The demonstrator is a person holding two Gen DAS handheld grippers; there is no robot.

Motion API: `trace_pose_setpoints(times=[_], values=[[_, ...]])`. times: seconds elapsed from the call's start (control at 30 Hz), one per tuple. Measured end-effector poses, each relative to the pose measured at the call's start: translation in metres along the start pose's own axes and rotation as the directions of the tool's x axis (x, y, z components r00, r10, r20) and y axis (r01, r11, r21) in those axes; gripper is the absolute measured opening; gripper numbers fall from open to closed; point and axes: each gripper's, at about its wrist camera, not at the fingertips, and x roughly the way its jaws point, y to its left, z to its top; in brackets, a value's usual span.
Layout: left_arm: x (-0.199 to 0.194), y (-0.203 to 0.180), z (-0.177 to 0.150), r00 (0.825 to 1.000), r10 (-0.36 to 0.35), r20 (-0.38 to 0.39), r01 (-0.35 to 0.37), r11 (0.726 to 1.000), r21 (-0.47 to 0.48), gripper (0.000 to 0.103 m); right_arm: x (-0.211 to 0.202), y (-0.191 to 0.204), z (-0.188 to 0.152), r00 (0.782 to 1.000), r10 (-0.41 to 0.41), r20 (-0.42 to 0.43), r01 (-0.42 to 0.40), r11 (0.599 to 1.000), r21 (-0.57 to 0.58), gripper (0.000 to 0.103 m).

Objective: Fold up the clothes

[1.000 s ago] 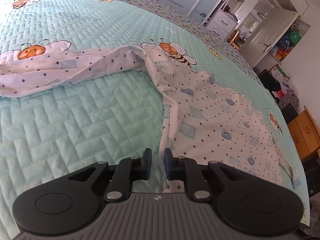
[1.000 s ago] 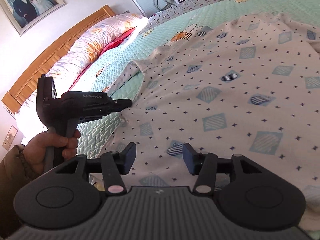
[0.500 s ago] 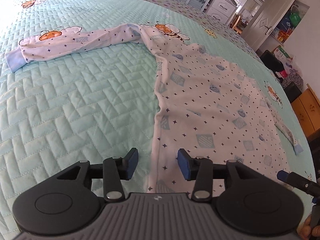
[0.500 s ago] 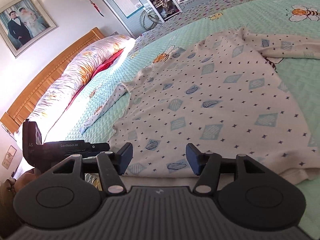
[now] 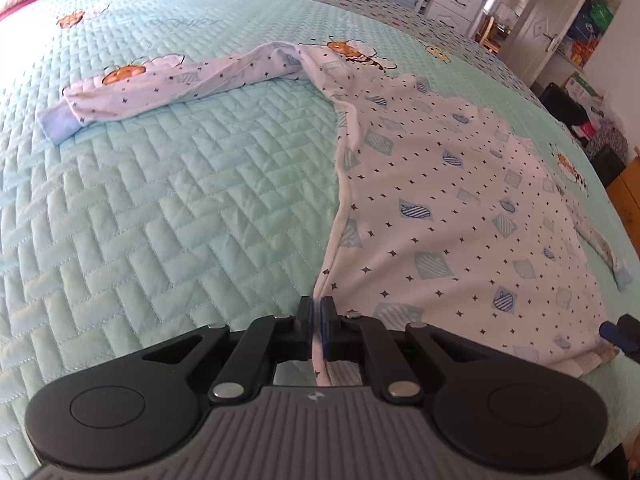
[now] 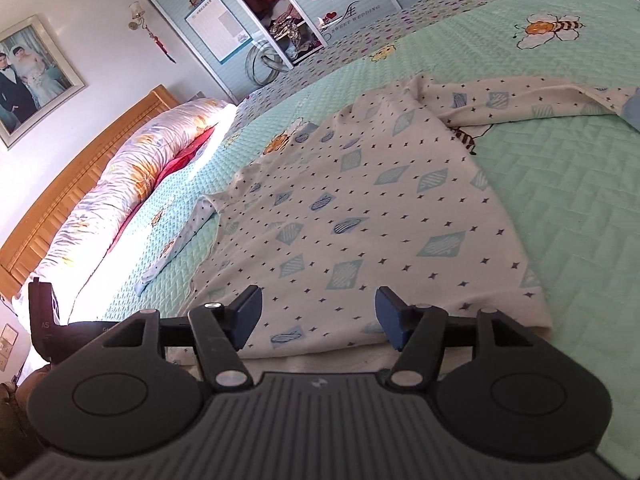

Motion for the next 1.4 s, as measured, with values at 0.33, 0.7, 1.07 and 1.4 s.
trace_pose_setpoints(times=[0.33,0.7,1.07,1.4], values=[[-0.003,-0.009,-0.001,1.000,0.002,-0.007,-0.002,1.000,0.024,0.012,-0.034,-0.035,0.011,0.991,-0.067,0.115,0.056,0.994,0.094,0.065],[-0.022,-0.013,-0.016,1.000,-0.009,-0.029,0.008,1.000,-0.030,0.043,-0.043,-0.077,0.006,0.980,-0.184,0.073,0.168,0.968,0.186,0.070],[-0.019,-0.025,-0.027,0.998,0.052,-0.029,-0.048,0.991,0.126,0.008,-0.028,-0.064,0.000,0.981,-0.194,0.026,0.191,0.979,0.067,0.069],[-0.021,-0.025,-0.025,0.993,0.114,-0.004,-0.112,0.977,0.183,0.006,-0.028,-0.062,0.001,0.978,-0.209,-0.018,0.210,0.977,0.033,0.011]])
